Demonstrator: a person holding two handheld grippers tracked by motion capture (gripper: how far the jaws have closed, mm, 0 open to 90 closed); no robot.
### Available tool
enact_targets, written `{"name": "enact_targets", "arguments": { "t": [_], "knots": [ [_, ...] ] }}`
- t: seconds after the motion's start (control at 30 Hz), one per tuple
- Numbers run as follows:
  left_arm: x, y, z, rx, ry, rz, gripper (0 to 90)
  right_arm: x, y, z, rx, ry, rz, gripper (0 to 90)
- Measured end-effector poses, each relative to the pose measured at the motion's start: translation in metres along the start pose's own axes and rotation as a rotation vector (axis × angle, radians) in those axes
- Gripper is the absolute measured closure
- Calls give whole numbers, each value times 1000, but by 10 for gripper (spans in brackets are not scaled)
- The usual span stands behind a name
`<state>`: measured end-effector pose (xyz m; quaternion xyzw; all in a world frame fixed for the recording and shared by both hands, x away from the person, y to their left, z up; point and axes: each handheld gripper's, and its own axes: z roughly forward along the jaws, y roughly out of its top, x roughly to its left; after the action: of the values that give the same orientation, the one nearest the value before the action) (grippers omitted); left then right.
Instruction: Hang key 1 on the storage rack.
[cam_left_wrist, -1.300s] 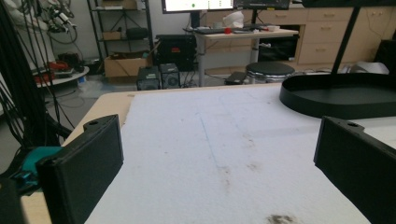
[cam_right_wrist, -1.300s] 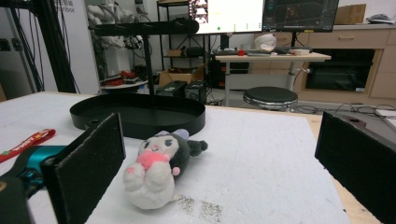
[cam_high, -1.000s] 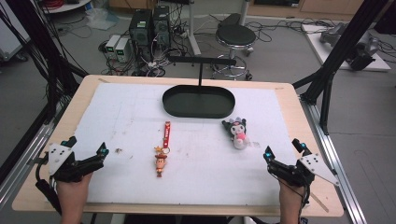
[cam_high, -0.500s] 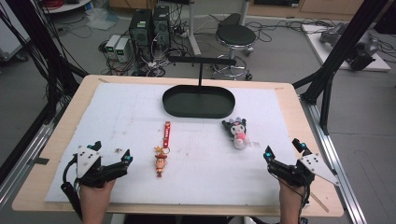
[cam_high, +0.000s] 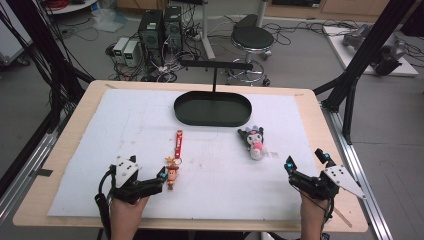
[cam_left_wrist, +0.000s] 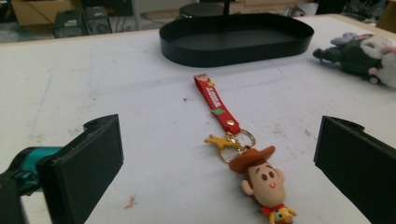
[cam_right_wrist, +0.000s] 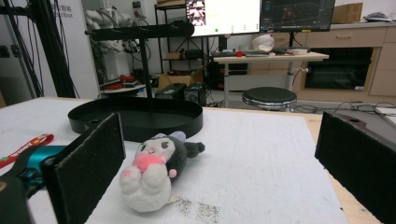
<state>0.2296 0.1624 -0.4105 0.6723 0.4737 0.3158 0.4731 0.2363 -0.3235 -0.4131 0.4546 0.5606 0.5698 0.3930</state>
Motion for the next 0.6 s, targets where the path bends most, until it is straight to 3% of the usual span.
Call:
{"name": "enact_targets", "arguments": {
  "t": [0.17, 0.23, 0.3, 0.6],
  "knots": [
    [-8, 0, 7, 54, -14, -3, 18, -3, 0, -2, -10, -5, 3, 8],
    [-12, -1, 14, 116, -32, 0, 18, -3, 0, -2, -11, -7, 11, 8],
    [-15, -3, 18, 147, -44, -1, 18, -4, 0, -2, -11, -9, 12, 8],
    [-21, -5, 32, 211, -48, -9, 18, -3, 0, -2, -12, -7, 9, 8]
  ]
}}
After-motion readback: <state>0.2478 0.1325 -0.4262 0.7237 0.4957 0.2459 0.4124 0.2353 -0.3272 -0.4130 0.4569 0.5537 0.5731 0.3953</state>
